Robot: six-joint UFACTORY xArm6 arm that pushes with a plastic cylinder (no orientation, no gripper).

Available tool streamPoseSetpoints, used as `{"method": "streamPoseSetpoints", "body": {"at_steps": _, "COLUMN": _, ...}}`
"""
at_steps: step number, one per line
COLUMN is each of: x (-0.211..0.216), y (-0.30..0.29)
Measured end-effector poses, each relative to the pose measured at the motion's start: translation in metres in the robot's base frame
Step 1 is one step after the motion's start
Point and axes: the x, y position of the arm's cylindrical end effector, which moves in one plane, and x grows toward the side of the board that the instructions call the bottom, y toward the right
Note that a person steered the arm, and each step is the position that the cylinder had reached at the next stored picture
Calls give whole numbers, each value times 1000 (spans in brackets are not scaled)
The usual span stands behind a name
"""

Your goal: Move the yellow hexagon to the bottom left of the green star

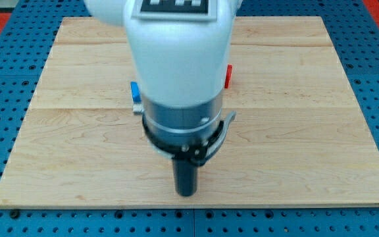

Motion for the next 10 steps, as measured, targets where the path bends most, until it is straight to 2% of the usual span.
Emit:
{"method": "streamPoseSetpoints", "body": {"at_steps": 1, "x": -58, "y": 18}}
{"method": "streamPoseSetpoints", "body": {"at_steps": 3, "x": -31, "y": -50}}
{"method": "streamPoseSetpoints", "body": {"at_steps": 4, "x": -31, "y": -114}}
{"method": "streamPoseSetpoints", "body": {"at_steps": 6, "x": -51, "y": -97}}
{"method": "streamPoseSetpoints", "body": {"at_steps": 7, "x": -47, "y": -91}}
{"method": "streamPoseSetpoints", "body": {"at_steps": 8, "x": -24, "y": -95}}
{"method": "streamPoseSetpoints", "body": {"at_steps": 10, "x": -38, "y": -66}}
